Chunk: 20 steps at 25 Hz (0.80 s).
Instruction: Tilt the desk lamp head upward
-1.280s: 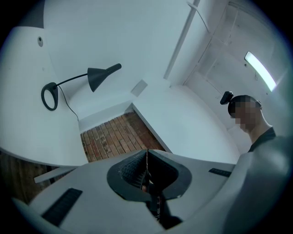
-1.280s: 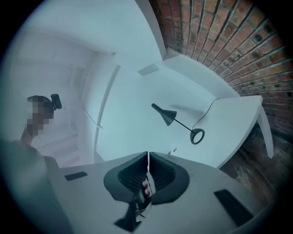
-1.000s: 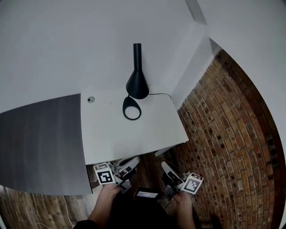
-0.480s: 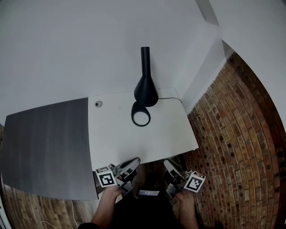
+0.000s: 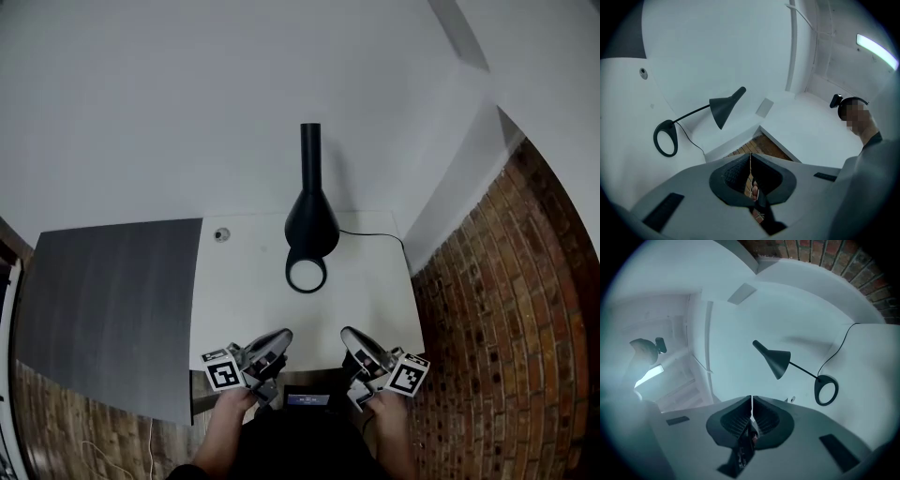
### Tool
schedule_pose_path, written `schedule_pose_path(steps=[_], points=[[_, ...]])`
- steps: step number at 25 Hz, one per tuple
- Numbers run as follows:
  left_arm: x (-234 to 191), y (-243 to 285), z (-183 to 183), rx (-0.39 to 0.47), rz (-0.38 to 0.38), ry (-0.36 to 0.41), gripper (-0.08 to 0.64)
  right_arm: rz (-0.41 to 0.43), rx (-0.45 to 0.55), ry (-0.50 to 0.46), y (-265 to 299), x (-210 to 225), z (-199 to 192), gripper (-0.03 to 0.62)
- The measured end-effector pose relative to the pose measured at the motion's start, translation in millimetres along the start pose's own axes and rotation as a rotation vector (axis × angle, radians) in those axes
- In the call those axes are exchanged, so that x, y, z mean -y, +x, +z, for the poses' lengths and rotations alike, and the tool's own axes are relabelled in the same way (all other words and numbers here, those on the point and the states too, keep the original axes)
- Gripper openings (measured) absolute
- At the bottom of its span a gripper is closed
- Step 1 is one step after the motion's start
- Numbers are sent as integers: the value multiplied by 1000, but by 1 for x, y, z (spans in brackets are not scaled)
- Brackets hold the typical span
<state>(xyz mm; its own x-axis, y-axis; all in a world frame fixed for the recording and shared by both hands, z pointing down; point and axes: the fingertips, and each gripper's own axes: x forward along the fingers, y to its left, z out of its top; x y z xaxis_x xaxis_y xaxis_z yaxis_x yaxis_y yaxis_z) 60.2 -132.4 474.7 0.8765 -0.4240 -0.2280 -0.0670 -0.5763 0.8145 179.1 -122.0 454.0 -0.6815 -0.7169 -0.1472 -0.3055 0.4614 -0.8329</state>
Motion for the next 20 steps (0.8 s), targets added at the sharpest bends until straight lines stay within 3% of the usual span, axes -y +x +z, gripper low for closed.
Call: schedule_pose_path(steps=[8,13,20], points=[[-5,15,0,77,104,26,17,79,-96,57,2,25,21,14],[-6,10,-7,69,174,39,17,123,-140,106,9,38,16,14],[-15,17,-6,63,197,29,17,127,-133,131,12,44,19,14]])
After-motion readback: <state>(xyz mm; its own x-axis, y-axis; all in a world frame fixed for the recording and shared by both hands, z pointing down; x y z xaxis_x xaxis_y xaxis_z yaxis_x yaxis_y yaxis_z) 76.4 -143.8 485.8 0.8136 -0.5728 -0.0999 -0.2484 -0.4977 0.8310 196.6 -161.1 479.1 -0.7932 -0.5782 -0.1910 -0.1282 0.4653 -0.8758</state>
